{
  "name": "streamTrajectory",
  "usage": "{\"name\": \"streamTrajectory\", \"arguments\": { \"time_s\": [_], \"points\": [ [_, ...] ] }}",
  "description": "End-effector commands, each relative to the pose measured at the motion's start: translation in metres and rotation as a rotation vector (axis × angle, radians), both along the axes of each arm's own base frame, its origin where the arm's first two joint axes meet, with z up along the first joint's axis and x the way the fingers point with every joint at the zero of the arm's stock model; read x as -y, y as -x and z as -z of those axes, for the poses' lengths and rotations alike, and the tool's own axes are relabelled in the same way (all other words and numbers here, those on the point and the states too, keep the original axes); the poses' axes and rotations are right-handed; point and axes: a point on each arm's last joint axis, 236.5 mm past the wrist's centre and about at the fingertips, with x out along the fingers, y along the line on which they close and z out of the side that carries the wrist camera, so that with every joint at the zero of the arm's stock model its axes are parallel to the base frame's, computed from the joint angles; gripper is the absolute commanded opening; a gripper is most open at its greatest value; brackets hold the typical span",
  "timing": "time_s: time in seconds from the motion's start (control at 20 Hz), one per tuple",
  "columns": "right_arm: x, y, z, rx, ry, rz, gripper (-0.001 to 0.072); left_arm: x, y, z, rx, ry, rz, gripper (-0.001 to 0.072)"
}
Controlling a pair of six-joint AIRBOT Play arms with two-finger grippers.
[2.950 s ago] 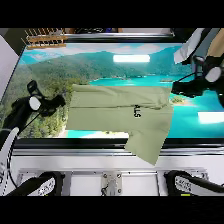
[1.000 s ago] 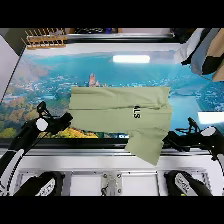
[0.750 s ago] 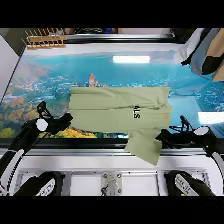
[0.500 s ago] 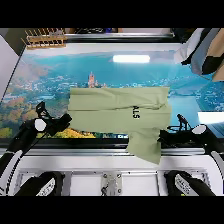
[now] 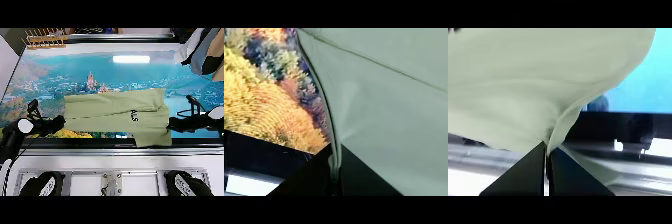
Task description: Fold the clothes and pants, and hang the long-sleeved shirts on hangers.
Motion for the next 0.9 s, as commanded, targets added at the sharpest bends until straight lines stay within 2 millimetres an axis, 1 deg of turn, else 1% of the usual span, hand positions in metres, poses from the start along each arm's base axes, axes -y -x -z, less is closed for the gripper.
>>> {"name": "streamTrajectory", "arguments": {
  "time_s": [0.0,0.1,0.15,0.25,0.35,0.45,0.55,0.6,0.75,0.85],
  "points": [
    [0.011,-0.04,-0.027,0.052,0.019,0.008,0.0011,-0.003,-0.03,-0.014,0.022,-0.014,0.034,0.0005],
    [0.016,-0.072,-0.034,0.094,0.024,0.018,0.0011,-0.006,-0.06,-0.014,0.038,-0.022,0.037,0.0005],
    [0.018,-0.091,-0.037,0.123,0.029,0.03,0.0011,-0.008,-0.077,-0.014,0.045,-0.024,0.032,0.0005],
    [0.019,-0.125,-0.04,0.177,0.044,0.032,0.0011,-0.009,-0.105,-0.011,0.041,-0.023,0.032,0.0005],
    [0.018,-0.163,-0.04,0.237,0.061,0.032,0.0011,-0.006,-0.13,-0.002,0.034,-0.026,0.046,0.0005],
    [0.019,-0.195,-0.034,0.281,0.067,0.066,0.0011,-0.003,-0.154,0.008,0.032,-0.028,0.054,0.0005],
    [0.021,-0.219,-0.022,0.303,0.068,0.086,0.0011,-0.002,-0.175,0.019,0.031,-0.028,0.056,0.0005],
    [0.022,-0.227,-0.013,0.307,0.072,0.092,0.0011,-0.002,-0.185,0.024,0.027,-0.027,0.056,0.0005],
    [0.015,-0.242,0.013,0.302,0.05,0.111,0.0013,-0.002,-0.204,0.044,-0.008,-0.021,0.063,0.0005],
    [0.009,-0.248,0.029,0.295,0.031,0.123,0.0018,-0.001,-0.213,0.057,-0.03,-0.018,0.069,0.0005]
  ]
}}
